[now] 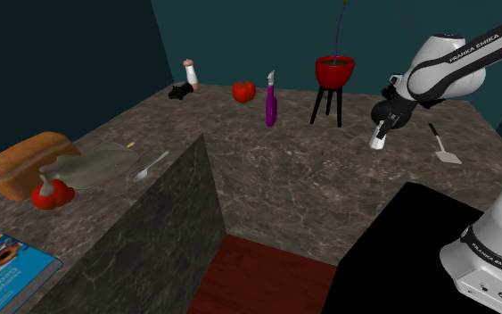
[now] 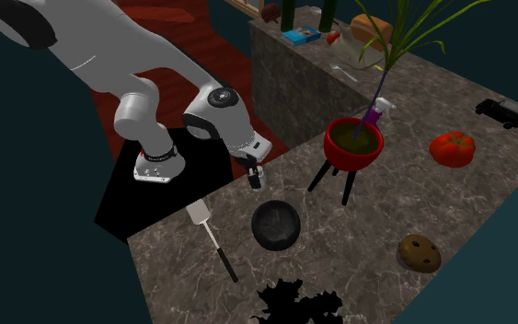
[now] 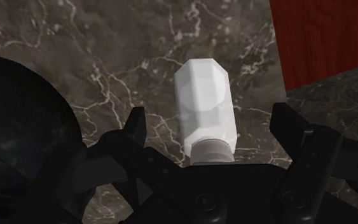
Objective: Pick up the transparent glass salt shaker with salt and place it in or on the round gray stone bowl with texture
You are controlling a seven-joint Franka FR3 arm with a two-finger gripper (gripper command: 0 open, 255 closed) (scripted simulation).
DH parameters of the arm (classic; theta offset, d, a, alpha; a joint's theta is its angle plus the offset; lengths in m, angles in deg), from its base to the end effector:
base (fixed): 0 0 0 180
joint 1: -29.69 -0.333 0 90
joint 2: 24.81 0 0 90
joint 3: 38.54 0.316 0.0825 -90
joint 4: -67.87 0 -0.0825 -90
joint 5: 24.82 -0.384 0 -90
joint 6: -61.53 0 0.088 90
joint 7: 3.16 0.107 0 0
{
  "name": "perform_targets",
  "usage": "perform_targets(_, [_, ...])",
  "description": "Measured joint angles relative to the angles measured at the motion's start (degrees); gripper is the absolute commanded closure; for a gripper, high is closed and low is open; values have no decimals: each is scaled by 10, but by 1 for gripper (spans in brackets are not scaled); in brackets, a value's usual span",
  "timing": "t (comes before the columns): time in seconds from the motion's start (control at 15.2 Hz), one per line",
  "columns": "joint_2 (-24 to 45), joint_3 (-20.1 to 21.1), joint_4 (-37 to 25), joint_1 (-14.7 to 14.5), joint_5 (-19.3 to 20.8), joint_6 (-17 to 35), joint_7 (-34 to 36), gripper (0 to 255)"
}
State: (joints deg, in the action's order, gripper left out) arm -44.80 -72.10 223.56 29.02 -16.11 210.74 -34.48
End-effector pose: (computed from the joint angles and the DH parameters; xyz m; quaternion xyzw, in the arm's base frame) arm 0.3500 -0.2094 0.3356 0.9928 0.0530 0.1076 0.0071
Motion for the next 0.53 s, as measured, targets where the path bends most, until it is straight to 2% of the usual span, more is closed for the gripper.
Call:
perform_targets(0.07, [0, 0, 0, 0, 0, 0, 0, 0])
perform_targets(0.13, [0, 0, 0, 0, 0, 0, 0, 255])
perform_targets(0.53, [0, 0, 0, 0, 0, 0, 0, 255])
